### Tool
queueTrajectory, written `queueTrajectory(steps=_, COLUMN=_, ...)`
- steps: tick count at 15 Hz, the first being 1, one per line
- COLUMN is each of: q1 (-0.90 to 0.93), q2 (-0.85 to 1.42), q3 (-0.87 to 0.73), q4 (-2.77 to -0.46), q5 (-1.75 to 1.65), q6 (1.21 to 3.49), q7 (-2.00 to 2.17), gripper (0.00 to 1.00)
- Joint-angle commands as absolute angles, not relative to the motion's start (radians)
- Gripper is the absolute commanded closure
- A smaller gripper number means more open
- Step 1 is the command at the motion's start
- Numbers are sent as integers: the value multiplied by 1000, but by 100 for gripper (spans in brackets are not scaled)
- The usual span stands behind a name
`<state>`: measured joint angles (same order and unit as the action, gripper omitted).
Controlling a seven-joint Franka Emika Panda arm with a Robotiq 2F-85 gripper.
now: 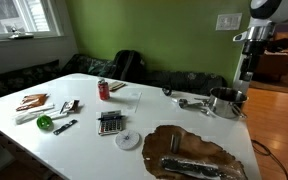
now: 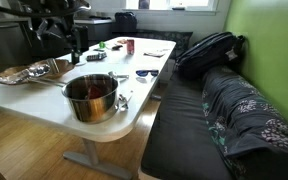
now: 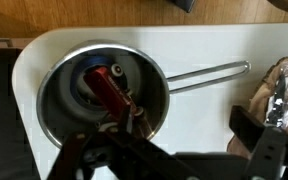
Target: Pick up the red trolley from the silver pot and put it on the table
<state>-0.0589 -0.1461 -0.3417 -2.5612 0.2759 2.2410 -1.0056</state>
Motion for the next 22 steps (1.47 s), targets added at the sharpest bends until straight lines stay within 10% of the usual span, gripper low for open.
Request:
queueTrajectory(steps=1, q1=-79, q2=26, q3=-307, q4=-2511, q5=307, q6=2311, q7=-1190, gripper=0)
queueTrajectory(steps=18, q1=-224, q2=258, q3=-126, q4=-2384, q5=433, q6=2455, q7=-1390, gripper=2)
queueTrajectory(steps=22, q1=-253, q2=306, q3=-81, q4=-2357, q5=442, q6=2445, q7=-1411, gripper=31)
